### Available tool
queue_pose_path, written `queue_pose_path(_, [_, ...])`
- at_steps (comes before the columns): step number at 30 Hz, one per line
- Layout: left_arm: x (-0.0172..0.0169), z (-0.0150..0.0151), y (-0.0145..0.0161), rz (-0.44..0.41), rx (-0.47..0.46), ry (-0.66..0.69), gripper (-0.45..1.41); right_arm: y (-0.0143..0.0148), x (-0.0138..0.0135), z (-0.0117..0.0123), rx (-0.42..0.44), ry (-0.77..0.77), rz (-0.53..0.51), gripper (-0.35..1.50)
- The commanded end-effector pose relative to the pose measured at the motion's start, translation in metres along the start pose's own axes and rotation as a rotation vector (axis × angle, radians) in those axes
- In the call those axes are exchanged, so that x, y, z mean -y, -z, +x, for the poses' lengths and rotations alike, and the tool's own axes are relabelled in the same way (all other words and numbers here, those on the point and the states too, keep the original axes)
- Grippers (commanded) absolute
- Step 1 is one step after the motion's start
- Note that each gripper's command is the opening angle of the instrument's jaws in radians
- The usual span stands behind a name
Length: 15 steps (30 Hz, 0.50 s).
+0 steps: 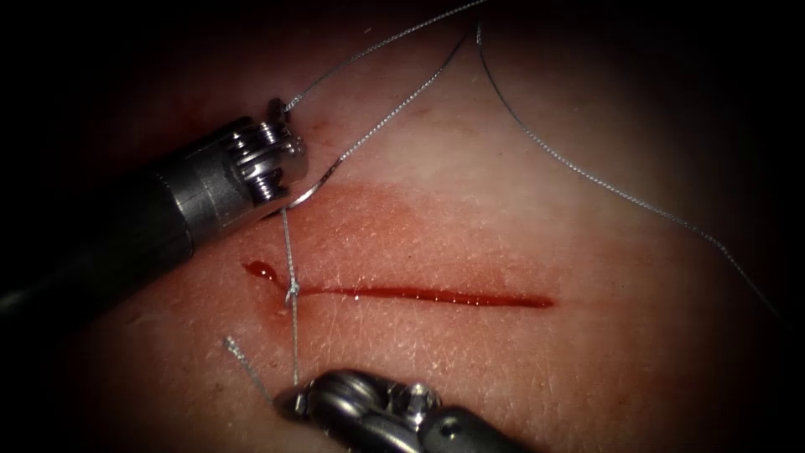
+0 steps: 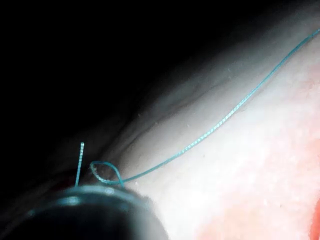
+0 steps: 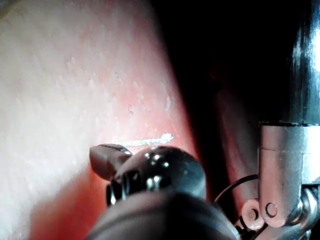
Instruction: Wound Closure
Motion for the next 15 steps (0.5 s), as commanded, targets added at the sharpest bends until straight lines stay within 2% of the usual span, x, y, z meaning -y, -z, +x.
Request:
queue_pose_path(1, [-0.0011, -0.0009, -0.0002, -0.004, 0.003, 0.007, -0.45, 0.0005, -0.0013, -0.0004, 0.001, -0.005, -0.010, -0.35])
queue_pose_path(6, [-0.0011, -0.0009, -0.0002, 0.000, 0.014, 0.001, -0.45, 0.0009, -0.0015, -0.0004, 0.001, -0.050, -0.044, -0.35])
queue_pose_path(8, [-0.0010, -0.0010, -0.0002, 0.018, 0.014, 0.023, -0.45, 0.0010, -0.0015, -0.0006, 0.044, -0.052, -0.082, -0.35])
queue_pose_path(9, [-0.0009, -0.0010, 0.0000, 0.055, 0.015, 0.020, -0.45, 0.0014, -0.0015, -0.0009, 0.064, -0.111, -0.113, 0.29])
queue_pose_path(11, [-0.0006, -0.0010, 0.0004, 0.060, 0.011, 0.027, -0.45, 0.0020, -0.0015, -0.0012, 0.056, -0.139, -0.149, 0.74])
queue_pose_path(13, [-0.0004, -0.0010, 0.0011, 0.070, 0.027, 0.034, -0.45, 0.0033, -0.0016, -0.0018, 0.024, -0.178, -0.234, 0.93])
queue_pose_path(15, [-0.0008, -0.0012, 0.0019, 0.082, 0.037, 0.039, -0.45, 0.0040, -0.0019, -0.0021, 0.008, -0.200, -0.276, 0.99])
